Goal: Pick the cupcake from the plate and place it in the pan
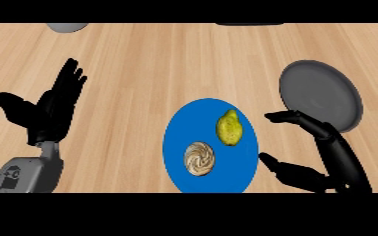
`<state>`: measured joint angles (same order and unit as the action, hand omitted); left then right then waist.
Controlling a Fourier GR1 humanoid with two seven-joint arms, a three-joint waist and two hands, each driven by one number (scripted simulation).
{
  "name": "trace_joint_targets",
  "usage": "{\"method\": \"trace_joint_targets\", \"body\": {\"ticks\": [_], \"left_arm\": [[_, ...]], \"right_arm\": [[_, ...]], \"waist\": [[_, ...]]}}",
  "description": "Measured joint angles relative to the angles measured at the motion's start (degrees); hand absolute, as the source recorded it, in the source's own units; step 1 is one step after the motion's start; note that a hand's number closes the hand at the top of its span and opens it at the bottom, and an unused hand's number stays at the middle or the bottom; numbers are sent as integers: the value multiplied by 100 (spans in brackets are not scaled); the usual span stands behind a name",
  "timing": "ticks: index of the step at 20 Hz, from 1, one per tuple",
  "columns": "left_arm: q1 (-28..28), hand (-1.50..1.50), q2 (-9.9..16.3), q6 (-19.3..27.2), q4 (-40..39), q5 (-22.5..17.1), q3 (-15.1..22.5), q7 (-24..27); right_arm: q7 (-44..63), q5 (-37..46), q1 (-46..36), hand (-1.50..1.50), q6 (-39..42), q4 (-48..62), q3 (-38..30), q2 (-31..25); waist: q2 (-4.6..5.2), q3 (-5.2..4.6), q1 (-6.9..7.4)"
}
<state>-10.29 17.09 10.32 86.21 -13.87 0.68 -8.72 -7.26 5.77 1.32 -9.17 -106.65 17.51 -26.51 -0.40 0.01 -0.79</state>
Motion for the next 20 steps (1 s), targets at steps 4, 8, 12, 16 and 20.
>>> {"method": "trace_joint_targets", "body": {"ticks": [4,8,12,16,20], "left_arm": [[155,0,38,-24,366,-15,26,-238],[133,0,20,-80,403,6,-2,-301],[205,0,-91,-22,530,116,115,-321],[104,0,-124,-19,516,143,125,-399],[65,0,-151,6,509,201,112,-418]], "right_arm": [[136,570,163,-150,172,-424,38,-476],[757,887,-174,-150,579,-922,111,-666],[1653,1329,-872,-150,1118,-1002,442,-765],[2616,1791,-1704,-150,1721,-842,923,-636],[3422,1986,-2355,-150,2431,-581,1407,-336]], "waist": [[8,-2,40],[23,-4,66],[30,-10,134],[39,-14,174],[42,-14,175]]}}
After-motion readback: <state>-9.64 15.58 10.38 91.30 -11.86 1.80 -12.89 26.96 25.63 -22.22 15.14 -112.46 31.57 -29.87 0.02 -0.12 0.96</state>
